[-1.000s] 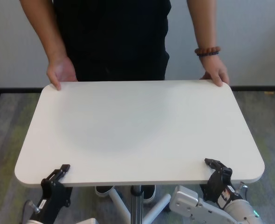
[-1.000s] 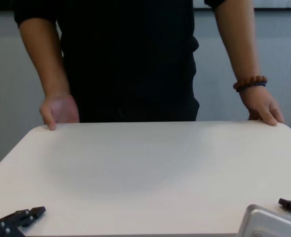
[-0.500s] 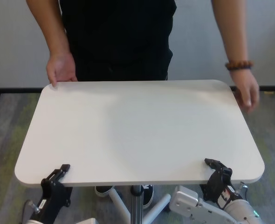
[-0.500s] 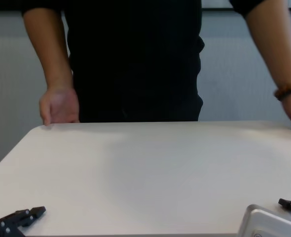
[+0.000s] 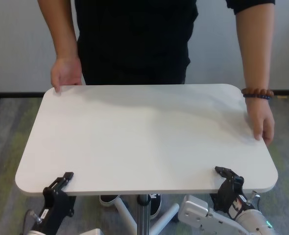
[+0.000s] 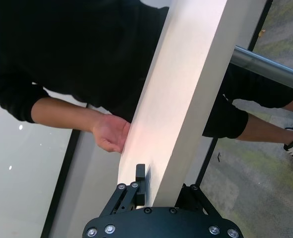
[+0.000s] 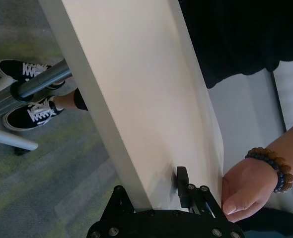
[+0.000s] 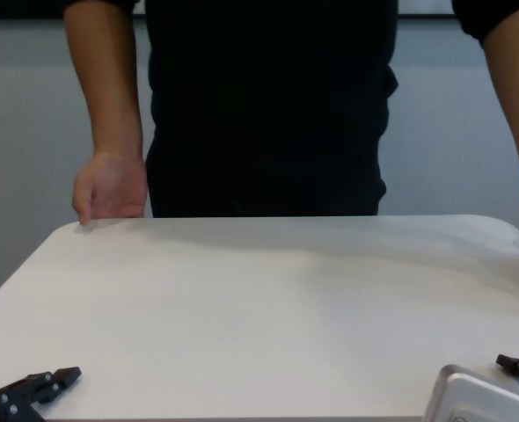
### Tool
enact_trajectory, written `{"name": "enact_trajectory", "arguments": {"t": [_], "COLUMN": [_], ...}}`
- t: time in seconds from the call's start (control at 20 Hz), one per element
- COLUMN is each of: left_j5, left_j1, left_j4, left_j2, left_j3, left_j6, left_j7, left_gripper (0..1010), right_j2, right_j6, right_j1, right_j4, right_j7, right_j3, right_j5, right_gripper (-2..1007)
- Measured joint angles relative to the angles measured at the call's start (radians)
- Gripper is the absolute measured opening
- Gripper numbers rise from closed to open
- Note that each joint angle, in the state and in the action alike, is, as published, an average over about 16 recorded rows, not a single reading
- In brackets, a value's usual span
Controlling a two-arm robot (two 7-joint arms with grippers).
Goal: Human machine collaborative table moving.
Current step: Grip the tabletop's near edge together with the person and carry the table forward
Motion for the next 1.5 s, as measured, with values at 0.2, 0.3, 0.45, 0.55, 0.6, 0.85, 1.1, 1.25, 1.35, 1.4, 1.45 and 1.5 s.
{"name": "enact_trajectory", "arguments": {"t": [0.2,0.3,0.45,0.55,0.6,0.85,1.1,1.25,1.35,1.4,1.45,1.5], "left_j5": [0.002,0.003,0.006,0.007,0.008,0.009,0.006,0.005,0.005,0.005,0.005,0.005], "left_j1": [0.001,0.002,0.003,0.004,0.004,0.004,-0.001,-0.007,-0.012,-0.016,-0.019,-0.022], "left_j4": [0.001,0.002,0.003,0.003,0.003,0.004,0.005,0.005,0.004,0.004,0.004,0.004], "left_j2": [0.001,0.001,0.001,0.002,0.002,0.002,0.001,0.001,-0.001,-0.001,-0.002,-0.003], "left_j3": [0.0,0.0,-0.001,-0.001,-0.002,-0.003,-0.005,-0.006,-0.006,-0.006,-0.006,-0.006], "left_j6": [-0.003,-0.005,-0.009,-0.012,-0.013,-0.019,-0.023,-0.024,-0.023,-0.023,-0.022,-0.021], "left_j7": [0.006,0.01,0.017,0.023,0.025,0.032,0.028,0.024,0.02,0.018,0.017,0.015], "left_gripper": [275,275,275,275,275,275,276,276,276,276,276,276], "right_j2": [-0.001,-0.001,-0.002,-0.003,-0.004,-0.008,-0.013,-0.018,-0.021,-0.023,-0.024,-0.026], "right_j6": [-0.001,-0.002,-0.006,-0.01,-0.012,-0.026,-0.044,-0.054,-0.06,-0.063,-0.066,-0.069], "right_j1": [-0.004,-0.006,-0.008,-0.01,-0.01,-0.012,-0.008,-0.003,0.0,0.002,0.005,0.007], "right_j4": [-0.003,-0.005,-0.007,-0.008,-0.008,-0.006,0.001,0.007,0.013,0.016,0.019,0.022], "right_j7": [0.003,0.005,0.008,0.01,0.01,0.012,0.016,0.019,0.022,0.023,0.025,0.027], "right_j3": [0.003,0.005,0.008,0.009,0.01,0.015,0.019,0.023,0.026,0.028,0.03,0.032], "right_j5": [-0.006,-0.01,-0.018,-0.024,-0.027,-0.039,-0.049,-0.054,-0.056,-0.057,-0.058,-0.059], "right_gripper": [379,379,379,379,379,379,379,379,379,379,379,379]}}
